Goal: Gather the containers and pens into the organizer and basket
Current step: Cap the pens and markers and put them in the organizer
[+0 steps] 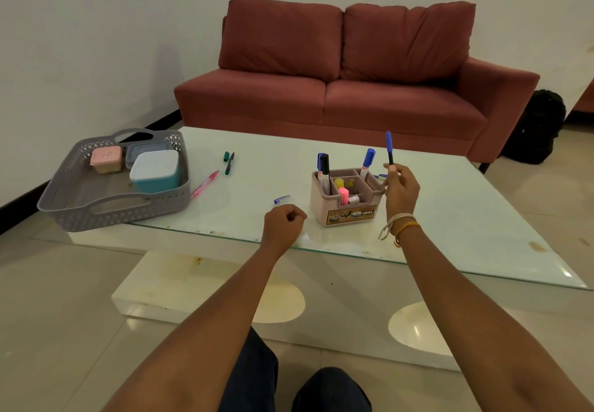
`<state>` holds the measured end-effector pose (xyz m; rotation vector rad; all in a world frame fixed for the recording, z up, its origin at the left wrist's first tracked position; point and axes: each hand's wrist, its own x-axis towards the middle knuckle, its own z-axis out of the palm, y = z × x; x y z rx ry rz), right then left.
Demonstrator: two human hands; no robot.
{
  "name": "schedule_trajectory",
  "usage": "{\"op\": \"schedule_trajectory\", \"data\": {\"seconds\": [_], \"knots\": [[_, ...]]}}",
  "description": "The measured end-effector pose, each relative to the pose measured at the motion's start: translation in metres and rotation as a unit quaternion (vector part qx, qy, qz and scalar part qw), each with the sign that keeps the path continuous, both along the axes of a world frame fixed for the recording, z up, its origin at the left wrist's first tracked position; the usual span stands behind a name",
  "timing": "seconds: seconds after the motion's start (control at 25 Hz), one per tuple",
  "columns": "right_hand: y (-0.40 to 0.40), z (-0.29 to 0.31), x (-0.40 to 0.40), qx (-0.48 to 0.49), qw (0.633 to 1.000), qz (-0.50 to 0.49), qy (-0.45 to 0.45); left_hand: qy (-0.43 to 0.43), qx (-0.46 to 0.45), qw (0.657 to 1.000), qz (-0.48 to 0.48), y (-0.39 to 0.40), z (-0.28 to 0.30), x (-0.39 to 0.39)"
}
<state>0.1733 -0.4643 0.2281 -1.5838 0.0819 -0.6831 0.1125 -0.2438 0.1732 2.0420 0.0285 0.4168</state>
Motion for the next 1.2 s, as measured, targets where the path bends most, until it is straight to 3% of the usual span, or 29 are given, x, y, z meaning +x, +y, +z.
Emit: {"op": "schedule_trajectory", "data": {"seconds": [0.32, 0.52, 0.68, 0.8, 0.92, 1.0, 1.12, 1.2], "knots": [[0.023, 0.060, 0.013, -0.215, 0.974, 0.044, -0.051, 0.068, 0.014, 0.997, -0.033, -0.011, 0.000, 0.012], [0.046, 0.059, 0.034, -0.331, 0.943, 0.028, 0.018, 0.060, 0.148, 0.986, -0.043, -0.014, -0.007, 0.018], [0.053, 0.046, 0.043, -0.433, 0.884, 0.055, 0.166, 0.054, 0.194, 0.979, -0.023, -0.015, -0.010, 0.018], [0.045, 0.046, 0.039, -0.408, 0.888, 0.067, 0.200, 0.057, 0.201, 0.978, -0.021, -0.016, -0.010, 0.019], [0.025, 0.046, 0.025, -0.331, 0.943, 0.014, 0.039, 0.055, 0.197, 0.979, -0.018, -0.016, -0.008, 0.019], [0.004, 0.037, 0.022, -0.274, 0.958, -0.072, -0.032, 0.051, 0.197, 0.979, -0.021, -0.012, -0.007, 0.021], [-0.029, 0.021, 0.043, -0.203, 0.964, -0.165, 0.058, 0.040, 0.191, 0.981, -0.017, -0.006, -0.005, 0.023], [-0.047, 0.007, 0.069, -0.249, 0.944, -0.129, 0.173, 0.030, 0.198, 0.980, -0.006, -0.007, -0.006, 0.022]]}}
